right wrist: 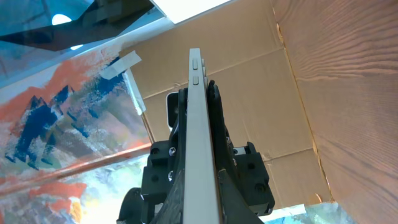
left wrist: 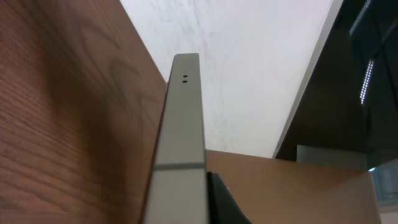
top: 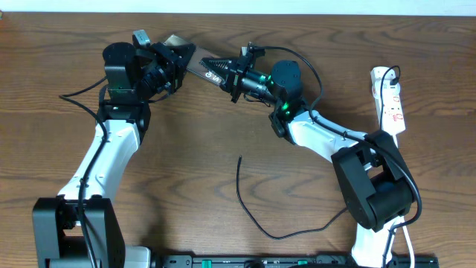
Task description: Plug charger to phone and switch on socket
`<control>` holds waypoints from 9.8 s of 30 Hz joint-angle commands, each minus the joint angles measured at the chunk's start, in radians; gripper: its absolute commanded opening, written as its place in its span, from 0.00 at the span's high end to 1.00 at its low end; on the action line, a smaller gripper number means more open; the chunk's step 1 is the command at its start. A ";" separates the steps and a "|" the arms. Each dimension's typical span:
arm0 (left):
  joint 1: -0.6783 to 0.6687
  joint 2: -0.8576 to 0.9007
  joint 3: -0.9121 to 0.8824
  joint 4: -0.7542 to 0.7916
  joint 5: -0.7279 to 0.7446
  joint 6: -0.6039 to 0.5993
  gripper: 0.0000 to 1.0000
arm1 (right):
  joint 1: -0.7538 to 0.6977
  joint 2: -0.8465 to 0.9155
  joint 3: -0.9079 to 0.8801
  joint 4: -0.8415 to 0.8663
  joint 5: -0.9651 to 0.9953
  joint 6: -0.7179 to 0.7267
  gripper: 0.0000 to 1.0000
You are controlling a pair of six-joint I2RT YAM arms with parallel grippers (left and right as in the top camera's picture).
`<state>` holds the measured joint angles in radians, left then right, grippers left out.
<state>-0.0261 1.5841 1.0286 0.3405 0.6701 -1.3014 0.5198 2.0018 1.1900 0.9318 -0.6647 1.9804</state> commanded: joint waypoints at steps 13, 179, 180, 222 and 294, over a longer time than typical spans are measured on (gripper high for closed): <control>0.002 -0.003 0.000 0.005 -0.014 0.040 0.93 | 0.018 -0.003 0.017 0.008 0.011 0.005 0.90; 0.518 -0.003 0.000 -0.007 0.708 0.325 0.93 | 0.178 0.122 0.249 -1.886 0.543 -1.112 0.37; 0.518 -0.003 0.000 -0.007 0.708 0.325 0.92 | 0.177 0.122 0.249 -1.886 0.543 -1.112 0.37; 0.518 -0.003 0.000 -0.007 0.711 0.326 0.92 | 0.188 0.122 0.249 -1.888 0.530 -1.098 0.76; 0.518 -0.003 0.000 -0.010 0.711 0.325 0.93 | 0.189 0.122 0.245 -1.950 0.479 -1.094 0.99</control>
<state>0.4900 1.5841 1.0283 0.3214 1.3529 -0.9897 0.7044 2.0987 1.4460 -1.0111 -0.1890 0.8814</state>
